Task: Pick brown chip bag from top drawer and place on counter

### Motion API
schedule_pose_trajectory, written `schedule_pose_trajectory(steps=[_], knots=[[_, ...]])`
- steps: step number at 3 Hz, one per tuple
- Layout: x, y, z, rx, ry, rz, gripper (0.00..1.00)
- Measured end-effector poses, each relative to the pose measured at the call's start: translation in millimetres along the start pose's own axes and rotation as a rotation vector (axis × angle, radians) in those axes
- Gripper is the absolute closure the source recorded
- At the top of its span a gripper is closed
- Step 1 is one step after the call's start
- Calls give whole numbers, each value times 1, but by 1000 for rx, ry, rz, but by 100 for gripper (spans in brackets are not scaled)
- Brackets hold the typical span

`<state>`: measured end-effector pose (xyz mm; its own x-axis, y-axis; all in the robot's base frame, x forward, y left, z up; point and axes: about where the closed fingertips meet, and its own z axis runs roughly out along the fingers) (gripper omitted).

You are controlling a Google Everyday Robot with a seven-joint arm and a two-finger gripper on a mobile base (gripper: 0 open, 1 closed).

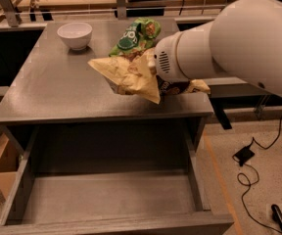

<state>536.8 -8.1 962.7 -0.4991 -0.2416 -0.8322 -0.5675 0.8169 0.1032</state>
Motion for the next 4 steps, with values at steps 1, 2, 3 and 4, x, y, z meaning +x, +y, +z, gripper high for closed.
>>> schedule_pose_trajectory(steps=[1, 2, 3, 4], knots=[[-4, -19, 35, -21, 14, 12, 100], [-4, -17, 39, -29, 16, 10, 83], [-6, -14, 39, -29, 15, 5, 59], [-7, -12, 38, -30, 13, 1, 36]])
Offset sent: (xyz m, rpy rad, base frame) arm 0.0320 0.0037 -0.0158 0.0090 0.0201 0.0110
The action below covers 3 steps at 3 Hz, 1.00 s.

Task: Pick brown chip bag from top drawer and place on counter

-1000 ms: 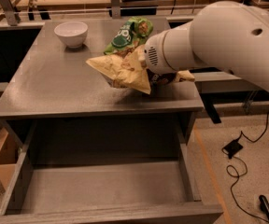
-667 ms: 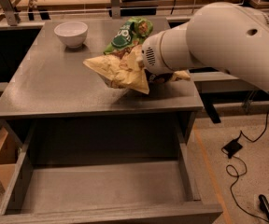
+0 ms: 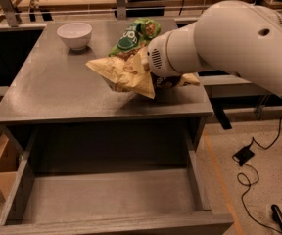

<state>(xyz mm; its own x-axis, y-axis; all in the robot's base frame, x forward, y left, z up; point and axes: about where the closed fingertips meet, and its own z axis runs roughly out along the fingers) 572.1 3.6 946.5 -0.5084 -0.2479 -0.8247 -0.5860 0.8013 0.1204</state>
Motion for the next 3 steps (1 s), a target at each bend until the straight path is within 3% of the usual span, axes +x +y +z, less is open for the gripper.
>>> schedule_pose_trajectory(steps=[1, 2, 3], knots=[[-1, 2, -1, 0, -1, -4, 13], [-3, 4, -2, 0, -2, -8, 0], [-2, 5, 0, -2, 5, -8, 0]])
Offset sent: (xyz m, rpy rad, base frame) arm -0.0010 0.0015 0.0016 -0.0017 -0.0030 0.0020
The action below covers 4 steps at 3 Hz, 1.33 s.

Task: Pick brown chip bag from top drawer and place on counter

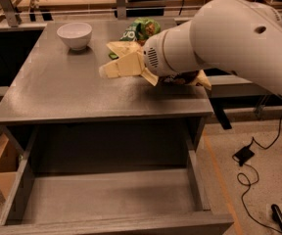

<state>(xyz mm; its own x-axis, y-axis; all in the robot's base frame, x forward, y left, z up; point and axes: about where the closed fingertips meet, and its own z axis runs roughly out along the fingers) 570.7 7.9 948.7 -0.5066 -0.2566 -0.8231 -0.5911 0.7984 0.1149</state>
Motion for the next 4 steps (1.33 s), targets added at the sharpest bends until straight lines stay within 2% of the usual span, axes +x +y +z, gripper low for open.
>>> schedule_pose_trajectory(steps=[2, 3, 4], knots=[[35, -19, 36, -13, 138, 59, 0], [61, -32, 45, 3, 208, 109, 0], [87, -55, 27, 85, 249, 173, 0]])
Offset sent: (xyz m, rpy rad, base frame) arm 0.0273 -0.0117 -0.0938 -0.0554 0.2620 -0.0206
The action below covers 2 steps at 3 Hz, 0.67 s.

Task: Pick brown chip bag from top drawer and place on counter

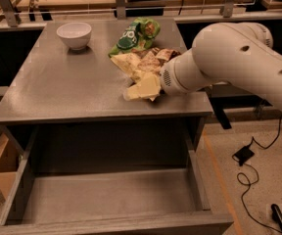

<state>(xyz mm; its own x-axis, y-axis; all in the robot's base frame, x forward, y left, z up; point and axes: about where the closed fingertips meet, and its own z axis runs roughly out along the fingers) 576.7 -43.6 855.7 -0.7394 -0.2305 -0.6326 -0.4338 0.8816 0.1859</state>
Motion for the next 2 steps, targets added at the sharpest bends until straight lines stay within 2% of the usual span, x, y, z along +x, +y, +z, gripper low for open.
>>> schedule_pose_trajectory(steps=[1, 2], knots=[[19, -33, -30, 109, -5, 69, 0], [29, -64, -67, 203, -57, 122, 0]])
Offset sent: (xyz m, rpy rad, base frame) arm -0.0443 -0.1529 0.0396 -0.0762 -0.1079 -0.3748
